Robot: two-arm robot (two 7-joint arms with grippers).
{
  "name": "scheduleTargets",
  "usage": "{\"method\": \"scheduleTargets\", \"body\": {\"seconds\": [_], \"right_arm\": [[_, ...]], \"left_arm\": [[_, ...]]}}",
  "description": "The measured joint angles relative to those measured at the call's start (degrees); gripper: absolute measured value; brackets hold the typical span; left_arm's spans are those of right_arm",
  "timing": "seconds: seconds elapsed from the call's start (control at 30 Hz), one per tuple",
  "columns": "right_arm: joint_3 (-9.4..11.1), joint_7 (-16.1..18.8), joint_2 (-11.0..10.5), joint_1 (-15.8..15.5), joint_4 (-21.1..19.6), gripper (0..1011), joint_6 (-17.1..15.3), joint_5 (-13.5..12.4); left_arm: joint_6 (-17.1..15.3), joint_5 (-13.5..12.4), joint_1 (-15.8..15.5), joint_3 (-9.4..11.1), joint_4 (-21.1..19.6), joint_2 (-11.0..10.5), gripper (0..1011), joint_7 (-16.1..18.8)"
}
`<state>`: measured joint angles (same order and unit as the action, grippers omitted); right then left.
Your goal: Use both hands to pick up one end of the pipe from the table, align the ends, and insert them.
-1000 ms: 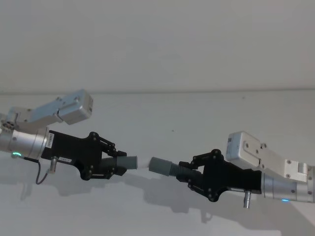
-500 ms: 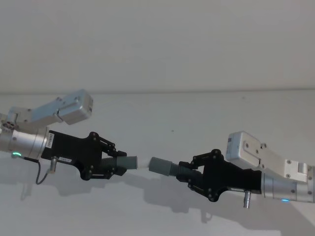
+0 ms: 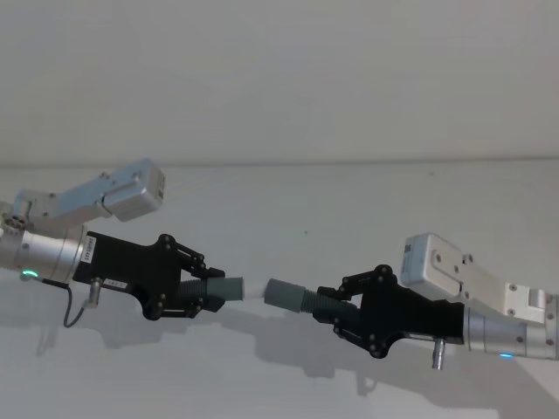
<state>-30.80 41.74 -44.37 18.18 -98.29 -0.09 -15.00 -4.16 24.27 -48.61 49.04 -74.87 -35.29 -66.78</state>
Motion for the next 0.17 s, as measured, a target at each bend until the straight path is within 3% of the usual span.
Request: {"method": "scheduleTargets", "body": {"seconds": [0.17], "right_arm": [[0.0, 0.0, 0.0, 0.0, 0.0, 226, 0.0, 0.0]], "left_arm": [[0.0, 0.0, 0.0, 0.0, 0.0, 0.0, 348, 0.0]]}}
